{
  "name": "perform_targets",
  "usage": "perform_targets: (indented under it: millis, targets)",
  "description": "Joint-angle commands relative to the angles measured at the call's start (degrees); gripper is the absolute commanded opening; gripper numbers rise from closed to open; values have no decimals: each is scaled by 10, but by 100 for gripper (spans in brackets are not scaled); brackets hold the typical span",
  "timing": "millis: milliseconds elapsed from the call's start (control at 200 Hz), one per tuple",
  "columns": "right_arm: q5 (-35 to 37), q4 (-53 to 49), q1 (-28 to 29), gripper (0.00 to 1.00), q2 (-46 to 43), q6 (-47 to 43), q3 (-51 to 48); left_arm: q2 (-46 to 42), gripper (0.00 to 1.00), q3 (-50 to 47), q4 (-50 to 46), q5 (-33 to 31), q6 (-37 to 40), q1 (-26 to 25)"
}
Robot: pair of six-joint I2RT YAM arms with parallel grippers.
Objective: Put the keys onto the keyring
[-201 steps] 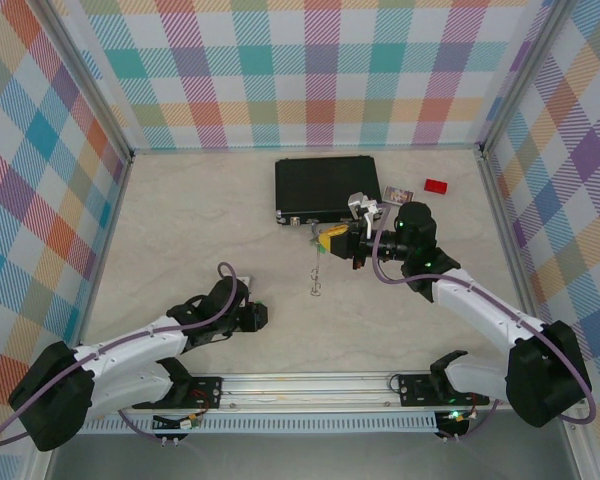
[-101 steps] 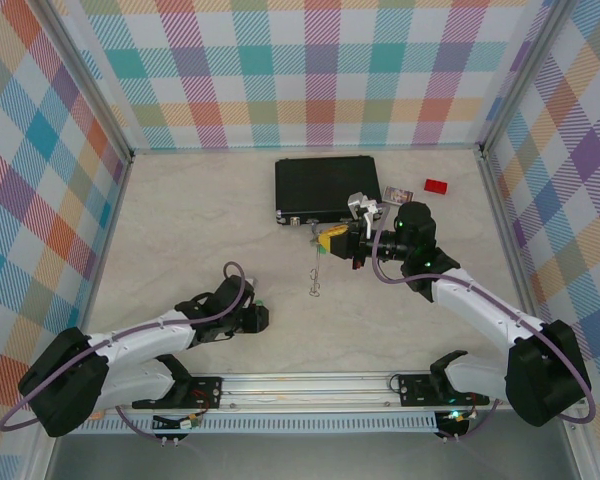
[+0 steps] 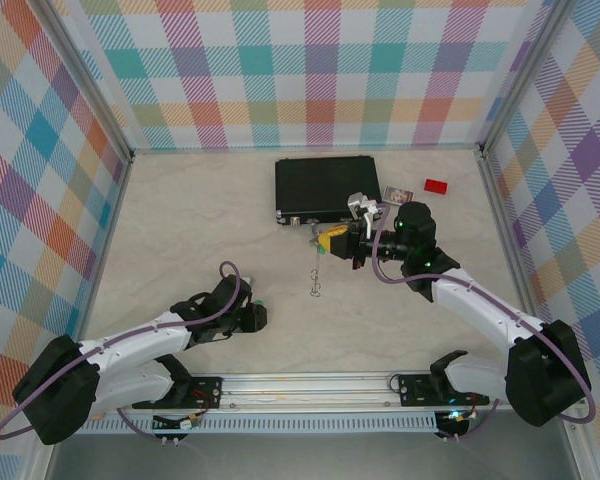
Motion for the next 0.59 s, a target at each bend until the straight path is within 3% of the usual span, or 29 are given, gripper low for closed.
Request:
perform_targets:
  millis: [0,590]
  targets:
    - [-16,27,-2,0,-2,8,1,4,35,10,-11,1,-26,1]
    - [-16,26,-3,0,-3,8,0,42,25,8,35,27,-59,-2]
